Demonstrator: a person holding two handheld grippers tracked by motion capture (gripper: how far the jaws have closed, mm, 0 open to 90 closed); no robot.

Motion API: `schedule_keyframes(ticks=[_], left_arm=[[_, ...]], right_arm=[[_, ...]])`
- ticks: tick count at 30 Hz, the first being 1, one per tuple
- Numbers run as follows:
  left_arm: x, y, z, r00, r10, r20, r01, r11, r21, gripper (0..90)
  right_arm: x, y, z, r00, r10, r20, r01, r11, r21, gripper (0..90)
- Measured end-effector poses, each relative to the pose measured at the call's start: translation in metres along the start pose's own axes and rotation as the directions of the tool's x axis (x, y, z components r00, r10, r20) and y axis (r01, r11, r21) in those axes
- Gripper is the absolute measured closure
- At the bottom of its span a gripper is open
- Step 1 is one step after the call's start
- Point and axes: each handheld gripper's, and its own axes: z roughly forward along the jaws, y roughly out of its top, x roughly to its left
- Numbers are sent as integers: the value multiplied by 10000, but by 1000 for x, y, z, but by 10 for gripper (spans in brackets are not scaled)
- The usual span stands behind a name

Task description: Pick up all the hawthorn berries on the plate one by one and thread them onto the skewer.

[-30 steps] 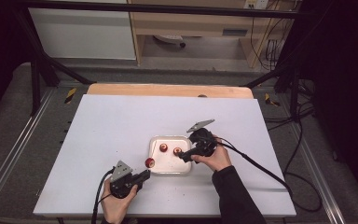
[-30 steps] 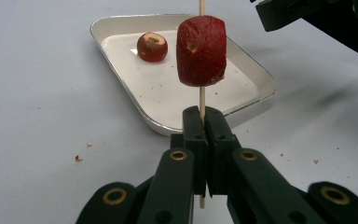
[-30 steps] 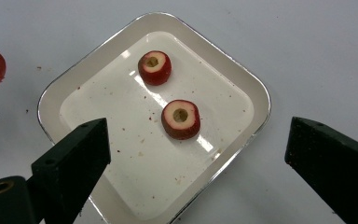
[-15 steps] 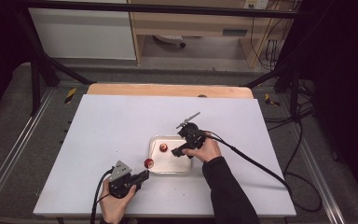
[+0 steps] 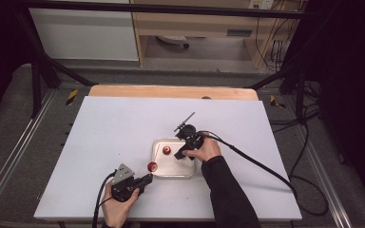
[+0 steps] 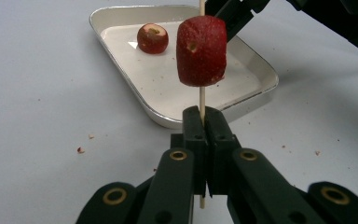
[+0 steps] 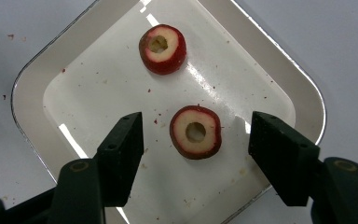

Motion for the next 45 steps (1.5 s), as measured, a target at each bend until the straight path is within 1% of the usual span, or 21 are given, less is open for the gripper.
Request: schedule_keyframes(ticks=[5, 10, 13, 16, 18, 21, 22, 24, 30, 32, 33, 35, 36, 38, 40, 43, 45], left_arm=[[0, 0, 0, 10000, 6, 10, -6, 10000, 18, 890], [0, 0, 0, 10000, 16, 26, -17, 10000, 39, 889], [0, 0, 0, 10000, 26, 33, -26, 10000, 45, 889], [0, 0, 0, 10000, 26, 39, -27, 10000, 52, 889], [0, 0, 0, 10000, 19, 44, -19, 10000, 44, 889], [0, 0, 0, 10000, 27, 54, -27, 10000, 55, 889], [0, 0, 0, 10000, 35, 50, -35, 10000, 68, 889], [0, 0, 1, 10000, 29, 62, -30, 10000, 75, 889], [-1, 0, 0, 10000, 34, 75, -35, 10000, 68, 889], [-1, 0, 0, 10000, 36, 80, -37, 10000, 50, 889], [-2, 0, 0, 9999, 34, 97, -35, 10000, 48, 889], [-3, 0, 0, 9999, 47, 130, -47, 10000, 24, 889], [-4, 1, 0, 9999, 38, 148, -38, 10000, 12, 889], [-5, 1, 1, 9999, 40, 156, -40, 10000, 1, 889], [-7, 1, 2, 9998, 49, 167, -48, 10000, -60, 889], [-10, 2, 4, 9998, 13, 184, -11, 9999, -131, 889], [-13, 2, 5, 9998, -7, 199, 11, 9998, -183, 889]], right_arm=[[1, 3, 4, 10000, -51, 62, 49, 9995, 299, 425], [-1, 5, 8, 9999, 76, 105, -80, 9991, 417, 477], [-2, 5, 10, 9998, 160, 140, -168, 9981, 589, 512], [-2, 6, 11, 9997, 235, 106, -241, 9979, 604, 533], [-2, 6, 11, 9992, 393, 74, -397, 9976, 566, 543], [-3, 6, 13, 9993, 380, 36, -381, 9974, 606, 570], [-3, 6, 12, 9989, 472, -9, -471, 9968, 644, 581], [-3, 6, 13, 9987, 505, 40, -506, 9966, 643, 604], [-3, 6, 11, 9971, 763, 30, -763, 9949, 662, 610], [-3, 5, 7, 9963, 861, 10, -860, 9949, 533, 610], [-3, 5, 4, 9961, 879, 2, -879, 9953, 405, 611], [-1, 4, -2, 9937, 1121, -76, -1120, 9936, 139, 610], [0, 4, -6, 9930, 1168, -165, -1169, 9931, -52, 611], [1, 2, -15, 9899, 1372, -348, -1387, 9893, -462, 611], [2, -1, -23, 9863, 1545, -569, -1593, 9831, -908, 611], [3, -7, -33, 9755, 1965, -986, -2112, 9621, -1727, 611], [2, -13, -38, 9667, 2172, -1354, -2438, 9426, -2283, 611]])
